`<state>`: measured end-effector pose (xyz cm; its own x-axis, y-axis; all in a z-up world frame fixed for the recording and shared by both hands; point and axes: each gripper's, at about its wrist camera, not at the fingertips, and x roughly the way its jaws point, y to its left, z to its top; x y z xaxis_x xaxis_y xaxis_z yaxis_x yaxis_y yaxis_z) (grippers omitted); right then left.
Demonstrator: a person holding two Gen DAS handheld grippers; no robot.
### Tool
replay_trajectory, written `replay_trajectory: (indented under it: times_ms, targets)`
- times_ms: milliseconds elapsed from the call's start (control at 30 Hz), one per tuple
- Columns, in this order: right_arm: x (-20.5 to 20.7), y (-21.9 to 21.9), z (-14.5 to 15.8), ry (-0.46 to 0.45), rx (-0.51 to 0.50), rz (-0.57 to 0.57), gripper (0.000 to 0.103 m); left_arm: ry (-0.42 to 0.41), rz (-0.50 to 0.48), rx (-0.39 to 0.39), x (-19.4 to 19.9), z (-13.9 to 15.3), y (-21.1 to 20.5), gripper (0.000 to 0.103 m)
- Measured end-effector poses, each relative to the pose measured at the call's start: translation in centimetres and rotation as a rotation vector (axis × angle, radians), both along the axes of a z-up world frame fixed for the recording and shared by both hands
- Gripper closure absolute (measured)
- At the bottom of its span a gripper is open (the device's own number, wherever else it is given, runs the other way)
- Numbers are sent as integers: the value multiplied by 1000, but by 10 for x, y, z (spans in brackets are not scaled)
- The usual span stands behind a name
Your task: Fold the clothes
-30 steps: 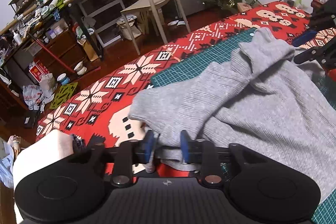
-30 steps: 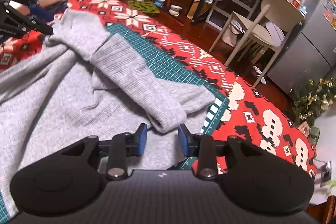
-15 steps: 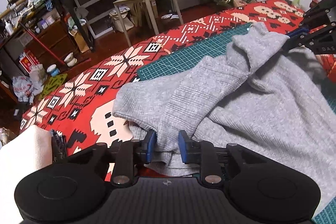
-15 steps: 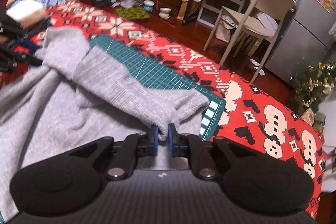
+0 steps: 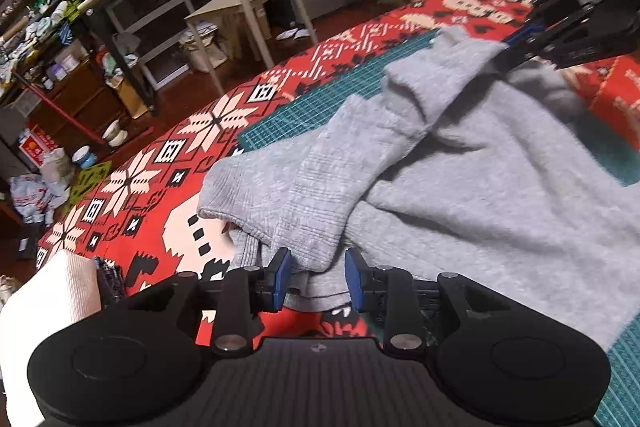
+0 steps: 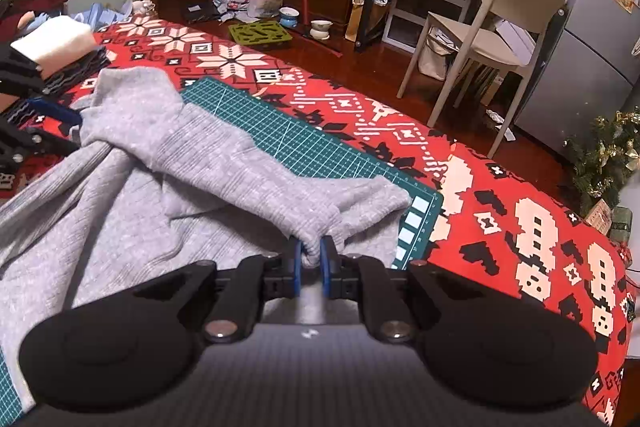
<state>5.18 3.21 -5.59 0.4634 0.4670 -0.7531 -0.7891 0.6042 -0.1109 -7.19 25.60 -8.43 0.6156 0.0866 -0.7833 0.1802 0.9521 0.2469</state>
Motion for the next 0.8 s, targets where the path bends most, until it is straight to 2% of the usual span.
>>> replay_trajectory:
  times_ms: [133, 200, 267, 400, 567, 700, 767, 800]
  targets:
    - [0, 0, -2, 10, -8, -1, 93, 17, 72, -30, 10, -5, 4, 73]
    - [0, 1, -3, 8, -13, 2, 94, 21, 110, -46, 15, -4, 7, 93]
    - [-1, 2, -1, -8, -21, 4, 96, 6, 145, -64, 18, 1, 11, 98]
    - [4, 6, 12, -40, 5, -13, 96, -59, 198, -111, 24, 24, 20, 99]
    - [24, 18, 28, -62, 72, -88, 96, -166, 272, -143, 54, 54, 30, 99]
    - [44, 31, 38, -69, 133, -170, 95, -183, 398, -212, 86, 57, 43, 98]
    - [54, 38, 42, -72, 164, -211, 92, -183, 451, -246, 101, 56, 48, 94]
    - [59, 41, 45, -74, 179, -232, 82, -182, 465, -250, 107, 55, 49, 89]
